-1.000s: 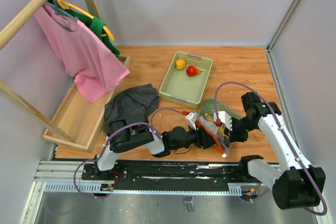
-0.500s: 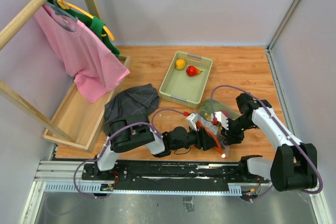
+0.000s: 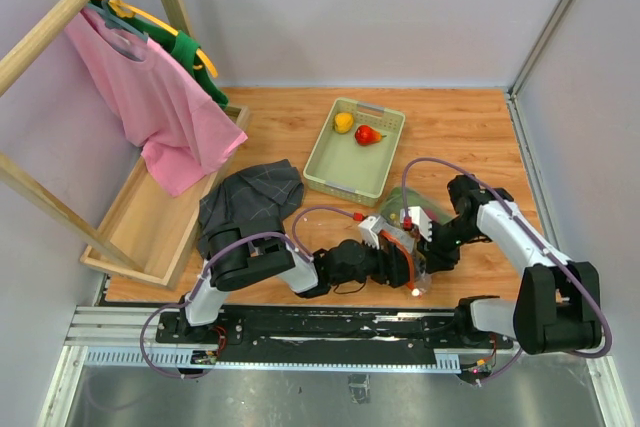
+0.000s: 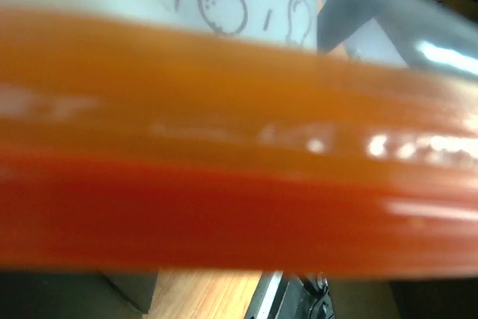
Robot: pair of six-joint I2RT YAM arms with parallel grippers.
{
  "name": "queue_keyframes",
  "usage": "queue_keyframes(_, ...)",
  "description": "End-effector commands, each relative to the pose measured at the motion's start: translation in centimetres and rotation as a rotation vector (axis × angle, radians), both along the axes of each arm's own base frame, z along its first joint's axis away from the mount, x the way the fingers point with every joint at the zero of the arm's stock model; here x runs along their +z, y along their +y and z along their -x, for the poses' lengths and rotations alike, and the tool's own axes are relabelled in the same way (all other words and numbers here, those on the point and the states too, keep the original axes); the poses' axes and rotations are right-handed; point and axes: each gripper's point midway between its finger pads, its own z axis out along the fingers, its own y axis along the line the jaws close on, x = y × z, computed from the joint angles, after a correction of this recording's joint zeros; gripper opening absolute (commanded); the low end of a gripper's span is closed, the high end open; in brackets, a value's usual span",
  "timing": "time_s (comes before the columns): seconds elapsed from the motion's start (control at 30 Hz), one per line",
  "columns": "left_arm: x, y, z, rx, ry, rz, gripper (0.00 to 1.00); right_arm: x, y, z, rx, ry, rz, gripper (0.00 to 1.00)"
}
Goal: Open the zip-top bag and remove the fake food
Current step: Pick up the fake fruit from the zipper food storage bag.
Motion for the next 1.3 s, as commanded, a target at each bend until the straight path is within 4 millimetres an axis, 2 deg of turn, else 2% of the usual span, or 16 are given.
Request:
queue_keyframes(0.0, -0.5, -0.6, -0.2, 0.007, -0.024, -0.033, 0.79, 0.0, 1.2, -0.7, -0.022, 0.000, -0.050, 0.35)
queue_keyframes(0.2, -1.0, -0.8, -0.8, 0.024, -0.048, -0.066, 0.82, -0.1, 1.4, -1.5, -0.063, 0.006, -0.051, 0.30)
queue_keyframes(0.37, -1.7, -0.8, -1.5, 0.045, -0.051, -0.101, 0.80, 0.7, 0.6, -2.3, -0.073, -0.027, -0.025, 0.25)
queue_keyframes(0.43, -1.9, -0.7, -1.7, 0.053, -0.042, -0.112, 0.78, 1.1, 0.4, -2.6, -0.080, -0.041, -0.028, 0.24)
queue_keyframes(0.5, -2.2, -0.6, -2.0, 0.064, -0.037, -0.122, 0.65, 1.4, 0.3, -2.8, -0.085, -0.053, -0.026, 0.24)
queue_keyframes(0.53, -2.1, -0.6, -2.1, 0.067, -0.036, -0.121, 0.63, 1.4, 0.2, -2.9, -0.090, -0.056, -0.023, 0.24)
queue_keyframes(0.83, -1.9, -0.8, -2.1, 0.057, -0.040, -0.129, 0.64, 0.8, -0.2, -5.2, -0.221, -0.080, 0.010, 0.19)
queue_keyframes(1.03, -1.9, -1.2, -2.1, 0.046, -0.042, -0.133, 0.72, -0.4, 0.6, -3.9, -0.193, -0.020, 0.003, 0.17)
queue_keyframes(1.27, -2.0, -1.5, -2.1, 0.043, -0.038, -0.141, 0.74, 0.3, 2.3, -2.3, -0.138, 0.028, -0.083, 0.17)
